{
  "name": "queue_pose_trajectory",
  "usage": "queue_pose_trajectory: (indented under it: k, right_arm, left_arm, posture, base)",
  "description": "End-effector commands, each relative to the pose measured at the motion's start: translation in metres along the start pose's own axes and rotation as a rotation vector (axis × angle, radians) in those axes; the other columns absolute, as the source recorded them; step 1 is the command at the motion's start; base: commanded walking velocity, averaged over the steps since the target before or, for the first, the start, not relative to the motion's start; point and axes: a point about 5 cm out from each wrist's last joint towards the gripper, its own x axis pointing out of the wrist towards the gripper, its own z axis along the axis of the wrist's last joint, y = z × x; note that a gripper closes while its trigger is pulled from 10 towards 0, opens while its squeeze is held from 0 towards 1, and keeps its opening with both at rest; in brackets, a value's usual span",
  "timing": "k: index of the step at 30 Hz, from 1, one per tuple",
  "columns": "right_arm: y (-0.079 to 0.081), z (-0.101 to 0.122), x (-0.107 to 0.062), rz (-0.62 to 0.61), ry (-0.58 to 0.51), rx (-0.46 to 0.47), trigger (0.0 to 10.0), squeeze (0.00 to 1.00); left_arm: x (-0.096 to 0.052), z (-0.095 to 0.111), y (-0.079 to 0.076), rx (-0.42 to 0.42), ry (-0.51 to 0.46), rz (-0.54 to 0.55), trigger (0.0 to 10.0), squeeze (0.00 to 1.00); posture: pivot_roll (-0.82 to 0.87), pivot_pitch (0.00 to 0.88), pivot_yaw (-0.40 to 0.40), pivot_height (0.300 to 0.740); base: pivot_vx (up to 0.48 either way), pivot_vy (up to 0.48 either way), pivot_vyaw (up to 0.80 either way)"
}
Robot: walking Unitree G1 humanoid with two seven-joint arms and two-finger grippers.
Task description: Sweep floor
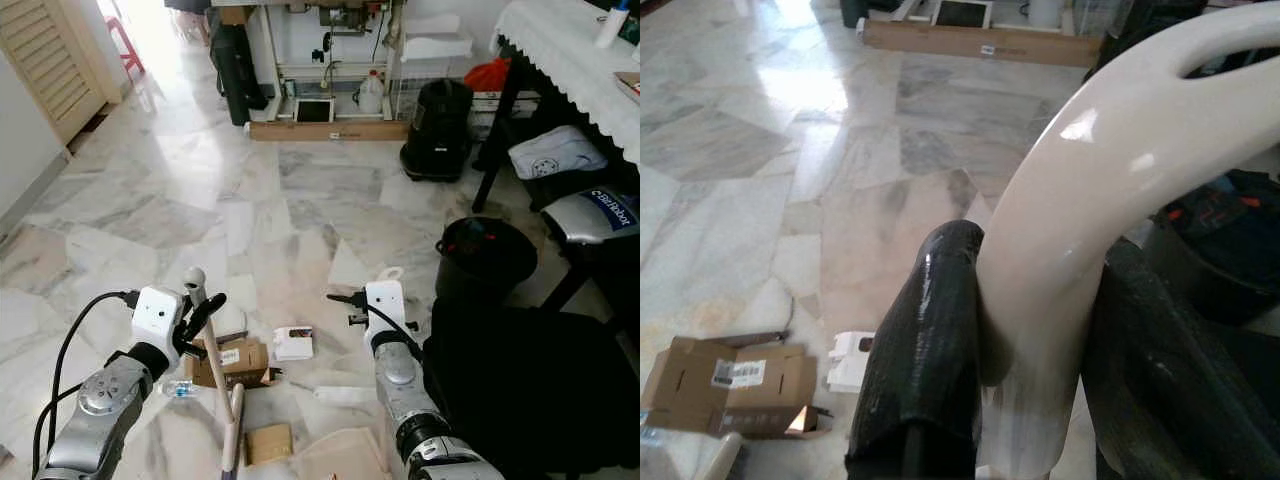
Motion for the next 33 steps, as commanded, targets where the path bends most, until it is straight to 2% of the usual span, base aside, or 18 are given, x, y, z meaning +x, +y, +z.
queue_pose_trajectory:
  k: [1, 11, 19, 33]
  right_arm:
    - [0.003, -0.058, -0.024, 0.031, 0.294, -0.008, 10.0, 0.00]
    - [-0.002, -0.068, -0.027, 0.056, 0.380, -0.043, 10.0, 0.00]
    - [-0.013, -0.055, -0.022, -0.069, 0.273, 0.031, 10.0, 0.00]
    - [-0.028, -0.036, -0.014, -0.128, 0.155, 0.085, 10.0, 0.00]
  left_arm:
    - [0.002, 0.006, 0.000, 0.019, -0.022, -0.010, 10.0, 0.00]
    - [0.003, 0.006, -0.003, 0.013, -0.026, -0.019, 10.0, 0.00]
    - [0.003, 0.006, -0.003, 0.011, -0.028, -0.021, 10.0, 0.00]
    - [0.003, 0.005, -0.004, 0.005, -0.026, -0.019, 10.0, 0.00]
  posture:
    - [0.11, 0.055, 0.071, 0.740]
    - [0.11, 0.042, 0.065, 0.740]
    - [0.11, 0.037, 0.064, 0.740]
    - [0.11, 0.047, 0.064, 0.740]
  base:
    - [0.000, 0.000, 0.00]
    - [0.000, 0.000, 0.00]
    - [0.000, 0.000, 0.00]
    - [0.000, 0.000, 0.00]
